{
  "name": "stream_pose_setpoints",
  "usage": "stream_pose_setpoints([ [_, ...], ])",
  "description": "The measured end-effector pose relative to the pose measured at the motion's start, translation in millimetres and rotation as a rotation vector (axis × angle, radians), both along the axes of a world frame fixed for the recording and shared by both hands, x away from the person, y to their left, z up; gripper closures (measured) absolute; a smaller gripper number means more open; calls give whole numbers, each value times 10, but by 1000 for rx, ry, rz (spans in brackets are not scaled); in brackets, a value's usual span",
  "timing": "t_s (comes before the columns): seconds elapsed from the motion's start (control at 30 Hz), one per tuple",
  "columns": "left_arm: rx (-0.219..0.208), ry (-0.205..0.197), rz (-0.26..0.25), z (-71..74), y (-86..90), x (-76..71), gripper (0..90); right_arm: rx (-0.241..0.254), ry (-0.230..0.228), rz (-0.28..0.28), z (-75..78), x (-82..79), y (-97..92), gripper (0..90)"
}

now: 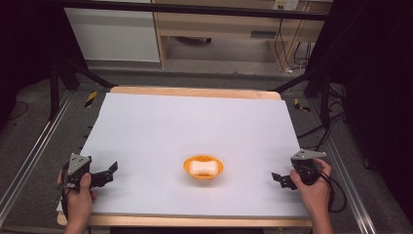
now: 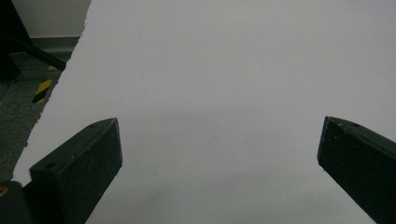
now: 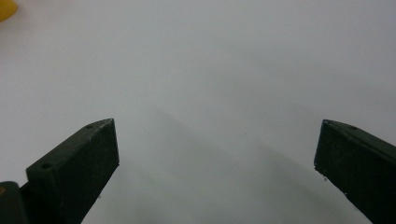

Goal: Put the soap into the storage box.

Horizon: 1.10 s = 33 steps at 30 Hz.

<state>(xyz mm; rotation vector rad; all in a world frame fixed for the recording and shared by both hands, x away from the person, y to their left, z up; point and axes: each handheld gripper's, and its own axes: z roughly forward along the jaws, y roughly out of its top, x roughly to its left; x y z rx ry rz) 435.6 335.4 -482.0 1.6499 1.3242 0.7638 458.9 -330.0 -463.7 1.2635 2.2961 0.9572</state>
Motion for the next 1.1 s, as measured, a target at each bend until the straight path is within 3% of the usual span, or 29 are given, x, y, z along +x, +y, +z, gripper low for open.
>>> stream_pose_setpoints([
  [0.33,1,-1,0,1,3,-3,0,63,-24,-32,-68,-165,-221,4],
  [0.43,2,-2,0,2,3,-5,0,98,-49,-44,-94,-222,-257,4],
  [0.57,1,-1,0,1,3,-4,0,194,-90,-56,-162,-285,-294,4],
  [0.9,-3,0,2,0,1,1,0,195,-125,-73,-196,-332,-285,5],
  [1.1,-12,-3,4,2,13,-2,0,193,-120,-89,-196,-328,-278,5],
])
